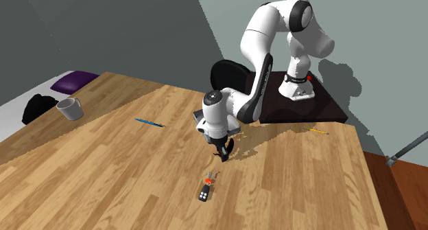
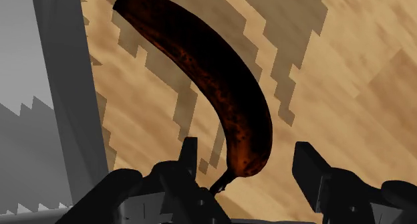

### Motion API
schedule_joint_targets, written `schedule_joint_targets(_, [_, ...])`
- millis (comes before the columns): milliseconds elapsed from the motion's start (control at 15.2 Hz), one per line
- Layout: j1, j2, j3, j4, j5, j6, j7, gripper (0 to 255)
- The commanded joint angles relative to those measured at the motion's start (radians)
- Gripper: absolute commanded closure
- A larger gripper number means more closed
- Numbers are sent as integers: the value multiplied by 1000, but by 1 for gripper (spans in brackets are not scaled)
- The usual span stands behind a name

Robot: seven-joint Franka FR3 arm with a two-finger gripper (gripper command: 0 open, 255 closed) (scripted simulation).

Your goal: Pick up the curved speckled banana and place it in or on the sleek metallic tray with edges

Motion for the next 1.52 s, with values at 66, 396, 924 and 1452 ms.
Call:
schedule_joint_targets(66, [0, 0, 0, 0, 0, 0, 0, 255])
schedule_joint_targets(396, [0, 0, 0, 0, 0, 0, 0, 255])
schedule_joint_targets(924, [-10, -61, 13, -15, 12, -46, -1, 255])
schedule_joint_targets(1452, [-23, -137, 29, -22, 30, -113, -4, 255])
